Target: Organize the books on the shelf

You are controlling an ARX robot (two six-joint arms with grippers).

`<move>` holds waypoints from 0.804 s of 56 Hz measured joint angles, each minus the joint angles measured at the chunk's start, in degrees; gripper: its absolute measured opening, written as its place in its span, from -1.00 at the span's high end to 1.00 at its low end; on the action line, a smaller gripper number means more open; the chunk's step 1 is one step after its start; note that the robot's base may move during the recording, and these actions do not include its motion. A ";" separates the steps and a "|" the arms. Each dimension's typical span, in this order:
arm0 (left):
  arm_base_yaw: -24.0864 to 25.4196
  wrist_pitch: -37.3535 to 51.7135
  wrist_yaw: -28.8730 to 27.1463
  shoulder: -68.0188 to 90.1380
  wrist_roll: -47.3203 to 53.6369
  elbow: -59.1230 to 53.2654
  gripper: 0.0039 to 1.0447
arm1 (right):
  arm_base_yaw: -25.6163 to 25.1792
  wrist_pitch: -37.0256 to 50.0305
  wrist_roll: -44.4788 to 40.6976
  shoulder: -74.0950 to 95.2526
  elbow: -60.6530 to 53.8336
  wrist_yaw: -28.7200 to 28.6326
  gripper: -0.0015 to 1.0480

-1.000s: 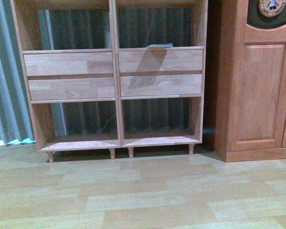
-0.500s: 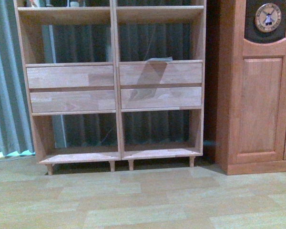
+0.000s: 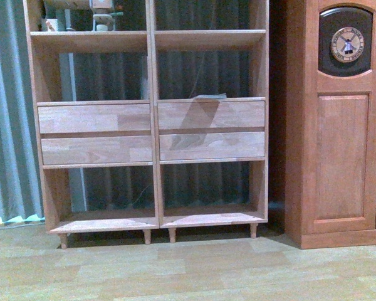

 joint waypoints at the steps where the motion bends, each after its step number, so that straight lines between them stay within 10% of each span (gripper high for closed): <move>1: 0.00 0.00 -0.02 0.00 0.00 0.00 -0.86 | 0.00 0.00 0.00 0.00 0.00 0.02 -0.86; 45: 0.00 0.00 -0.02 0.00 0.00 0.00 -0.86 | 0.00 0.00 0.00 0.00 0.00 0.00 -0.86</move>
